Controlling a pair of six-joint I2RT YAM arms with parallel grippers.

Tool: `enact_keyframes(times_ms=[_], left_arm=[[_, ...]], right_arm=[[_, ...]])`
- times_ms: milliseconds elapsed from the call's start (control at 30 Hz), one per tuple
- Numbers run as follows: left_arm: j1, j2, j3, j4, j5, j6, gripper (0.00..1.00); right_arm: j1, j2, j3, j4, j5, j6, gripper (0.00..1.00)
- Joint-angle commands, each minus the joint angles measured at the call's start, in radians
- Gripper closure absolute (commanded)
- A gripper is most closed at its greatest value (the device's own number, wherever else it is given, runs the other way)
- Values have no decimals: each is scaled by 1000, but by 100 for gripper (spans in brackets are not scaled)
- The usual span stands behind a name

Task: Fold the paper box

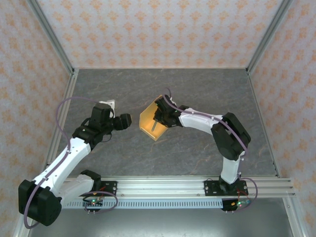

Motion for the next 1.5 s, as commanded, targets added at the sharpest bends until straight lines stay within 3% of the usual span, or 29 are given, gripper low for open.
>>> enact_keyframes(times_ms=[0,267,400,700,867,1033,1200,1467], left_arm=[[-8,-20,-5,3,-22,22,27],[-8,-32,-7,-3,-23,21,27],[-8,-38,-8,-6,-24,17,27],[-11,-50,-31,7,17,-6,27],[-30,-57,-53,34,47,-29,27],[-32,-76,-71,20,-10,-32,27],[-31,-81,-68,-6,-89,-33,26],[-30,-78,-70,-12,-105,-41,25]], right_arm=[[8,29,33,-12,35,-11,85],[8,49,35,-20,57,-29,82],[7,38,46,-39,58,-51,71],[-5,-152,-38,-85,81,-206,59],[-125,-301,-151,-105,7,-385,49],[-274,-266,-199,-25,-191,-490,40],[-327,-139,-161,77,-353,-485,42],[-328,-5,-105,121,-458,-467,59]])
